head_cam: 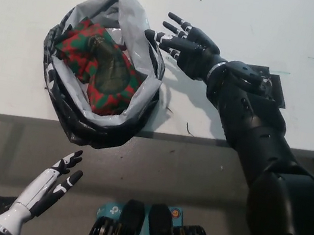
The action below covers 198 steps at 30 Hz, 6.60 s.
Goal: The robot uses its right hand to pick up a bag of coffee beans and puts it in the black plastic bag, then the robot grabs the top of the bag and lifts it.
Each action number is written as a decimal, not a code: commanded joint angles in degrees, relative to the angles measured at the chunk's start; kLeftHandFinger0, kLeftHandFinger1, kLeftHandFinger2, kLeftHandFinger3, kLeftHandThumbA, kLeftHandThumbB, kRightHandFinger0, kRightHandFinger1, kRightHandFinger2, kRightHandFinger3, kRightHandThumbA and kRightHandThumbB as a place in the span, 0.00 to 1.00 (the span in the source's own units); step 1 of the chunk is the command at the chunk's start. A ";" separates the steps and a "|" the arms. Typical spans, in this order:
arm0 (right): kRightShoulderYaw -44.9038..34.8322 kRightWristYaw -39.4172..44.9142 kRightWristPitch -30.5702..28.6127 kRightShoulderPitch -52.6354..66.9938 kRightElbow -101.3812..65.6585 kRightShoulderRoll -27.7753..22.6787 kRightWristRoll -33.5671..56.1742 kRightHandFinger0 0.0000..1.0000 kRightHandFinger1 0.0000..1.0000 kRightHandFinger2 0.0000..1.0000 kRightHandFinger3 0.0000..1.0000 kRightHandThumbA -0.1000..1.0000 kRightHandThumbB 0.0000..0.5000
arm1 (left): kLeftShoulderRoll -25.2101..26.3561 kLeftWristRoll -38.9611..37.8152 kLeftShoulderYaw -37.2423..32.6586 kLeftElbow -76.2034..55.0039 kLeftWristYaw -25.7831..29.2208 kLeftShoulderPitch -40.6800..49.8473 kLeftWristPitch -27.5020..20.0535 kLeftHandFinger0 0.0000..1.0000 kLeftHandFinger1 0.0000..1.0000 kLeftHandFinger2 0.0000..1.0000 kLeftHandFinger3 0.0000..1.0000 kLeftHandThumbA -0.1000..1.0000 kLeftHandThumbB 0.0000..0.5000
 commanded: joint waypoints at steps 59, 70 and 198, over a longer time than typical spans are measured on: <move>7.04 -18.52 -6.96 -6.41 1.22 4.99 -2.70 0.00 0.27 0.70 0.41 0.00 0.30 | 0.43 0.34 -0.68 -0.37 -0.04 -2.27 -1.43 1.00 1.00 1.00 1.00 1.00 0.44; -2.87 -17.79 -2.11 -13.94 -1.47 4.34 4.17 0.00 0.21 0.67 0.48 0.00 0.28 | 0.47 1.26 -0.81 -0.24 0.28 -2.67 -1.36 1.00 1.00 1.00 1.00 1.00 0.45; 29.58 10.80 -3.52 -16.15 0.14 -12.65 -13.60 1.00 1.00 1.00 1.00 0.90 1.00 | 1.28 4.26 -5.58 -0.52 -0.90 -3.03 -2.69 1.00 1.00 1.00 1.00 1.00 0.35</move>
